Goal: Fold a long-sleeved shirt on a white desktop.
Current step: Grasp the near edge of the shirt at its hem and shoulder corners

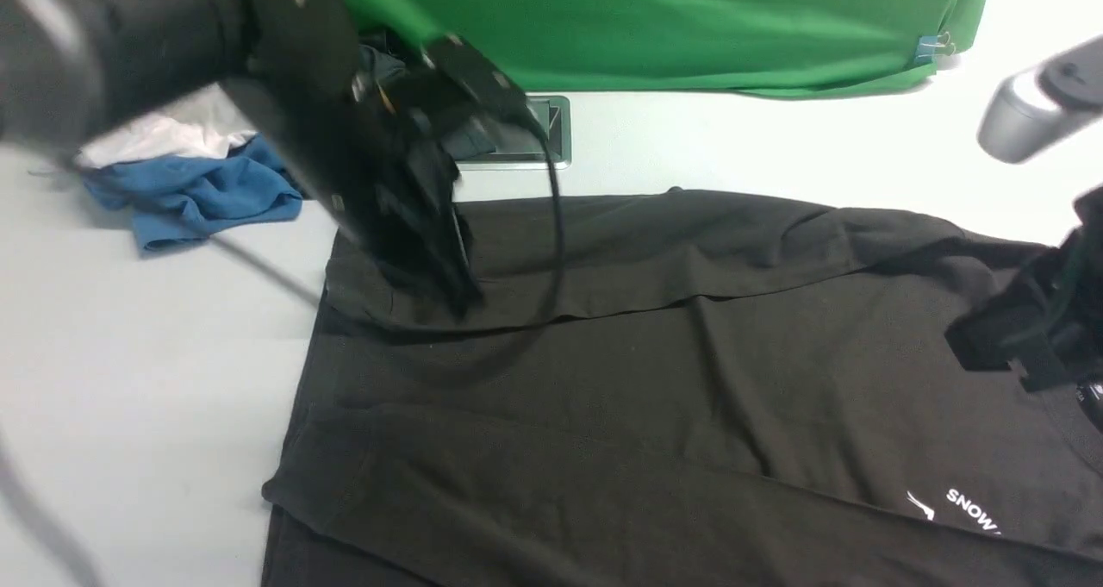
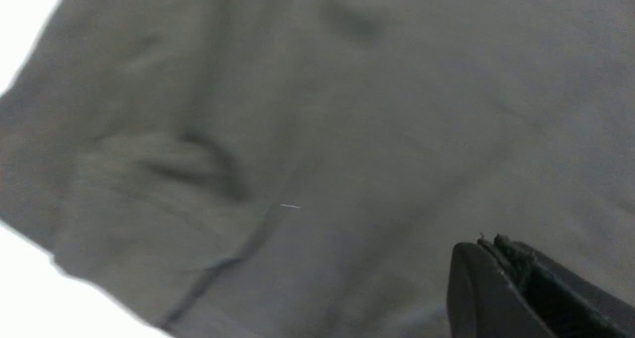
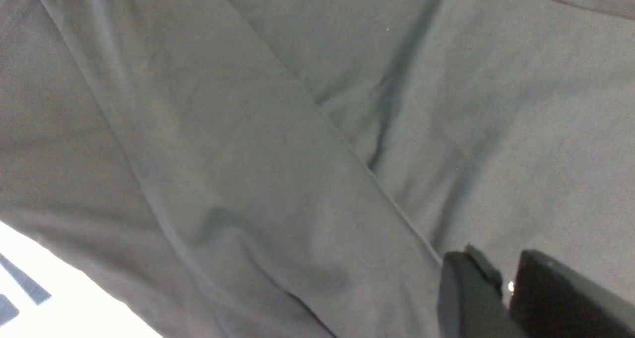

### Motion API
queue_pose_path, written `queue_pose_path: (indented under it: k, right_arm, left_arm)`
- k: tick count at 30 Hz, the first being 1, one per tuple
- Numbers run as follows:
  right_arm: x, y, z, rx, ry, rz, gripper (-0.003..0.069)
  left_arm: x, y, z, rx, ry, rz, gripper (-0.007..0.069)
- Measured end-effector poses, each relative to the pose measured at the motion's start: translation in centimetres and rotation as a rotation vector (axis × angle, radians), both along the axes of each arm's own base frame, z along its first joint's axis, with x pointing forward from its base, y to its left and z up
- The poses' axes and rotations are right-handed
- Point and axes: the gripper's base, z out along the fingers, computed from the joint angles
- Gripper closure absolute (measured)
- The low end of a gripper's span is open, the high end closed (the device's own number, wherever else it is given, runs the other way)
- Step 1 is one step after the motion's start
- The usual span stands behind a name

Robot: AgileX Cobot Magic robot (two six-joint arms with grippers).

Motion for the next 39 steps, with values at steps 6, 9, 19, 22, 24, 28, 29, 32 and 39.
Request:
queue_pose_path:
  k: [6,9,19,22,24,28,29,32,39]
  right_arm:
    - [-1.5,-0.4,0.4,0.034,-0.104,-0.014,0.0551]
    - [-1.8,0.1,0.0,0.036,-0.107,0.010,0.0621]
    - [-3.5,2.8,-2.3,0.001,-0.088,0.232,0.0631]
    - [-3.8,3.5,-2.8,0.004,-0.113,0.272,0.0631]
    - [-3.7,3.6,-3.0,0.002,-0.125,0.277,0.0631]
    - [-3.7,3.7,-3.0,-0.010,-0.147,0.286,0.0631]
    - [-3.7,3.7,-3.0,-0.010,-0.148,0.288,0.0631]
    - [-3.6,3.7,-2.9,-0.010,-0.163,0.291,0.0631]
    - [-3.3,3.8,-2.8,0.001,-0.200,0.285,0.0631]
  left_arm:
    - [-7.8,-2.5,-1.8,0.067,0.039,-0.218,0.0607]
    - [-11.1,-2.8,-3.3,0.087,0.044,-0.302,0.0607]
    - [-16.6,0.1,-6.4,0.067,0.083,-0.288,0.0606]
    - [-17.5,0.4,-7.1,0.022,0.078,-0.288,0.0580]
    - [-17.9,0.4,-7.6,0.010,0.079,-0.313,0.0548]
    - [-19.5,0.4,-9.4,-0.033,0.091,-0.368,0.0372]
    - [-19.5,0.3,-9.3,-0.036,0.089,-0.370,0.0372]
    - [-20.4,0.1,-10.1,-0.042,0.079,-0.444,0.0206]
    - [-20.6,-0.3,-12.2,0.043,0.125,-0.455,0.0093]
